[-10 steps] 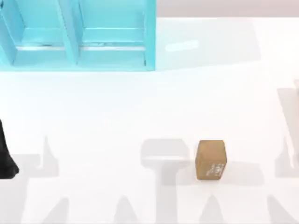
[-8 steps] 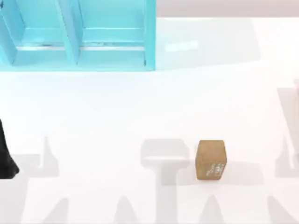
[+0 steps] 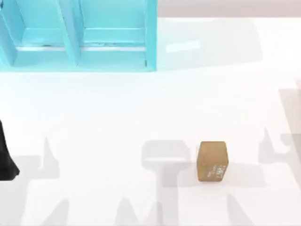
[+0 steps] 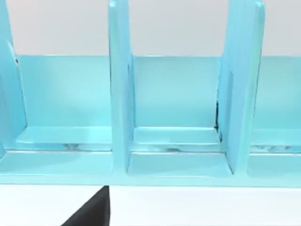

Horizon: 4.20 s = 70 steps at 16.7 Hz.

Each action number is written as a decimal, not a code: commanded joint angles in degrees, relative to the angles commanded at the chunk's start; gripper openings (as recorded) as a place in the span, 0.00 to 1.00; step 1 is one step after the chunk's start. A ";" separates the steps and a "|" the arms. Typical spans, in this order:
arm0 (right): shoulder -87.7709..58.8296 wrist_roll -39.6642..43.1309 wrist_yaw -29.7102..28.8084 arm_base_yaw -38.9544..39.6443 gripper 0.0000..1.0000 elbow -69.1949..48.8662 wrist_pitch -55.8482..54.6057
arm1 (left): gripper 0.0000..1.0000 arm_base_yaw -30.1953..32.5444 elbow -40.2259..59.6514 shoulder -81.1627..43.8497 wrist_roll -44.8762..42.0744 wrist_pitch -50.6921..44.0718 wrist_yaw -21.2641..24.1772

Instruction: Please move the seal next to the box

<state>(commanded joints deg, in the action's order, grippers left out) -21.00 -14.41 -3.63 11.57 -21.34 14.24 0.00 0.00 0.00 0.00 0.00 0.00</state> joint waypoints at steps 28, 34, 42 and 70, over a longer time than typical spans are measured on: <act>-88.16 -23.40 3.87 25.34 1.00 -62.61 50.46 | 1.00 0.00 0.00 0.00 0.00 0.00 0.00; -92.18 -23.65 3.84 25.55 1.00 -52.79 36.49 | 1.00 0.00 0.00 0.00 0.00 0.00 0.00; -92.39 -23.67 3.84 25.56 0.77 -52.17 35.78 | 1.00 0.00 0.00 0.00 0.00 0.00 0.00; -88.41 -23.57 3.82 25.40 0.00 -58.87 46.33 | 1.00 0.00 0.00 0.00 0.00 0.00 0.00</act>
<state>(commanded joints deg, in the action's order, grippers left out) -109.41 -37.98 0.19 36.98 -80.21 60.57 0.00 0.00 0.00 0.00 0.00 0.00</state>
